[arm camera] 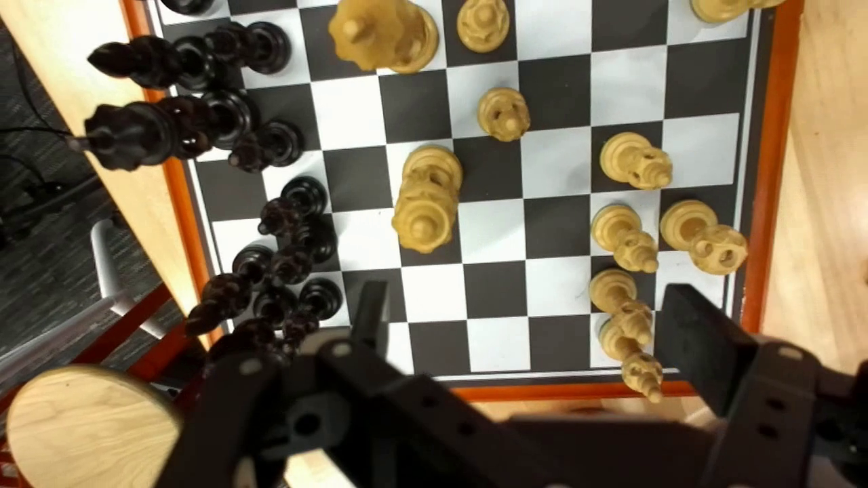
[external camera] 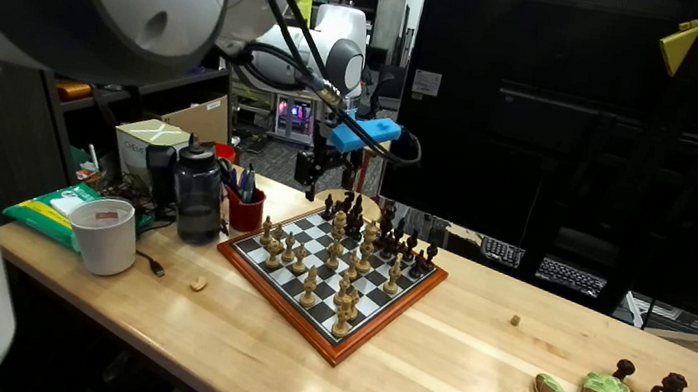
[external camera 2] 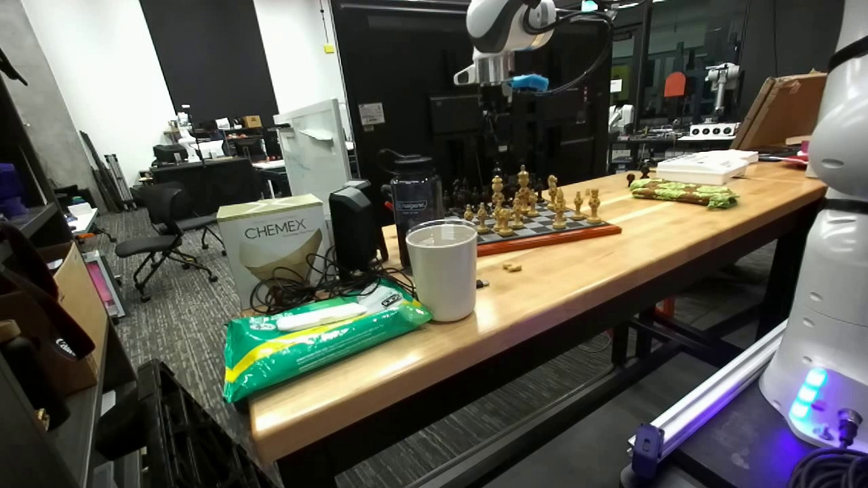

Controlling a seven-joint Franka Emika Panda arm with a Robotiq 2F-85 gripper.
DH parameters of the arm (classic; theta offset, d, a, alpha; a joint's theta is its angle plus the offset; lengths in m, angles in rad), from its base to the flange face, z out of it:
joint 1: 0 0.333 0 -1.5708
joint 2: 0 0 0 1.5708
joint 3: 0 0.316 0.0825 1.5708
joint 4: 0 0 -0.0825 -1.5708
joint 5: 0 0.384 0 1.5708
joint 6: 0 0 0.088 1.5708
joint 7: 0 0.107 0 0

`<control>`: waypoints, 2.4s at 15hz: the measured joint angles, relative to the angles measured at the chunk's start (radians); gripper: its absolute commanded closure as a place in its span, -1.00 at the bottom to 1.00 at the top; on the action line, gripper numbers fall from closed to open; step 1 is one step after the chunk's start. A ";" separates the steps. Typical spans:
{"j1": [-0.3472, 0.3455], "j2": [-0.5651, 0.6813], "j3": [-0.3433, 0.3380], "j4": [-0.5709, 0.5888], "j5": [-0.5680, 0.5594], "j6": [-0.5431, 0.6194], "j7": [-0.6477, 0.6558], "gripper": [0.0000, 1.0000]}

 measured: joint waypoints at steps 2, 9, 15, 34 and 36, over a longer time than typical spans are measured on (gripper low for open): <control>0.010 -0.045 0.001 -0.041 -0.011 0.001 -0.004 -1.00; 0.032 -0.172 0.001 -0.176 -0.030 0.003 -0.054 -1.00; 0.032 -0.234 -0.007 -0.265 -0.030 0.016 -0.082 -1.00; 0.050 -0.287 -0.043 -0.418 0.033 0.080 -0.121 -1.00; 0.050 -0.286 -0.044 -0.418 0.033 0.080 -0.121 -1.00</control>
